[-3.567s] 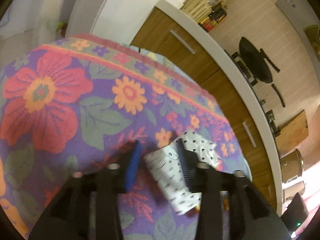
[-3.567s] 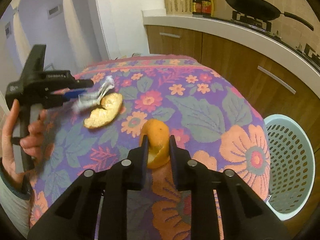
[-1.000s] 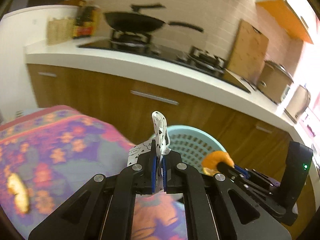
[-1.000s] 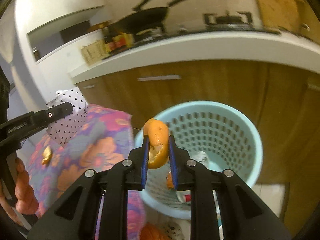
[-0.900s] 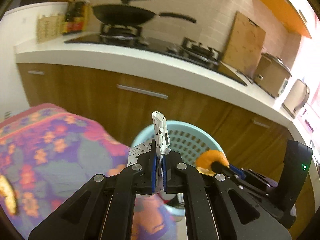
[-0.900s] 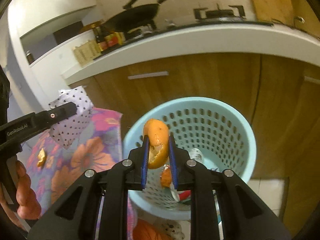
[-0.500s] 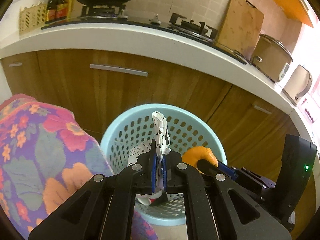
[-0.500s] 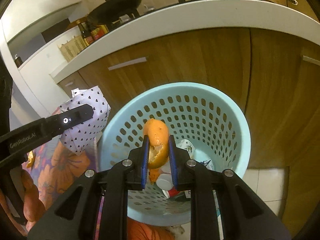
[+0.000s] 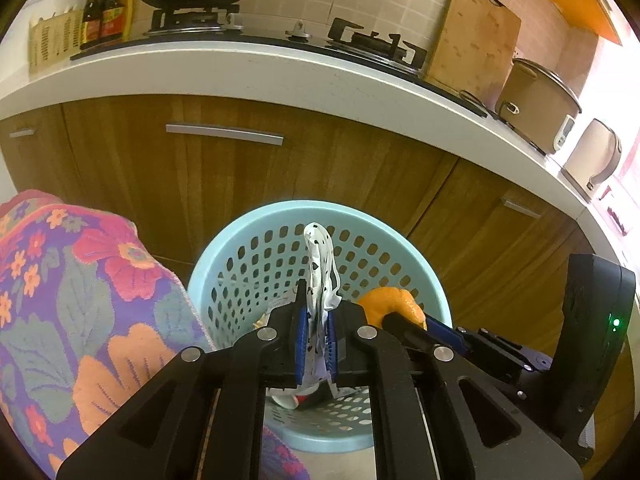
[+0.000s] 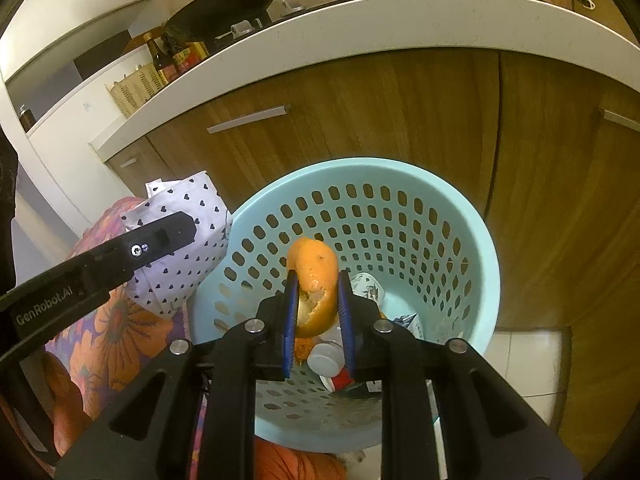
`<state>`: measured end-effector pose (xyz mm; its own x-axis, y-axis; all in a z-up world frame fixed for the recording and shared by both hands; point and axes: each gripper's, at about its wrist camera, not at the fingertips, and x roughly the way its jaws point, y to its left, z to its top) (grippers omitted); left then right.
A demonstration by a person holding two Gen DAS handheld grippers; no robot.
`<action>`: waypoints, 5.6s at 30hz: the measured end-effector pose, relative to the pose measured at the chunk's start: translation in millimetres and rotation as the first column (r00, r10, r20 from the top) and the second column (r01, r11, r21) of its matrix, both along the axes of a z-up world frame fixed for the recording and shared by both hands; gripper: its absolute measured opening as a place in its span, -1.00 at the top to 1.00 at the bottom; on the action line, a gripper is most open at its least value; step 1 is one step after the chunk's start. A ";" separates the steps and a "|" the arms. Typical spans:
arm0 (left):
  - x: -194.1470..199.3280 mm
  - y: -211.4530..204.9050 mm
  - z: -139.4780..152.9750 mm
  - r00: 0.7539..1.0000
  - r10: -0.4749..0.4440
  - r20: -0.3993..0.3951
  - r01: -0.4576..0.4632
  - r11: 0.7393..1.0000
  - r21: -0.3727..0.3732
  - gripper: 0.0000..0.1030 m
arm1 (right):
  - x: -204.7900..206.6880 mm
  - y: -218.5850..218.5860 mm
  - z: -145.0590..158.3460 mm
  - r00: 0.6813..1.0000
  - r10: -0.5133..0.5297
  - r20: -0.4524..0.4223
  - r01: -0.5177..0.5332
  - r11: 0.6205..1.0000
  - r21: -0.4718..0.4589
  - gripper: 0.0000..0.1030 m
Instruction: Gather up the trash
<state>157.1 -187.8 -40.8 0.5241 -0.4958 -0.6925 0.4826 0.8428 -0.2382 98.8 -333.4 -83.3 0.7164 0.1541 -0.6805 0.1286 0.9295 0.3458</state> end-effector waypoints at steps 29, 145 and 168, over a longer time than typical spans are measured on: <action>-24.3 34.3 24.8 0.999 0.007 0.035 -0.005 0.999 -0.053 -0.05 | -32.0 -4.2 26.1 0.999 -0.039 0.018 0.040 0.999 -0.027 0.38; -126.5 123.8 59.1 0.853 0.322 0.411 -0.333 0.942 -0.048 -0.79 | -110.9 68.5 91.1 0.943 -0.127 0.308 0.220 0.932 -0.288 -0.22; -128.4 120.3 59.3 0.855 0.316 0.412 -0.332 0.943 -0.036 -0.78 | -100.2 71.0 92.2 0.946 -0.101 0.308 0.196 0.935 -0.294 -0.22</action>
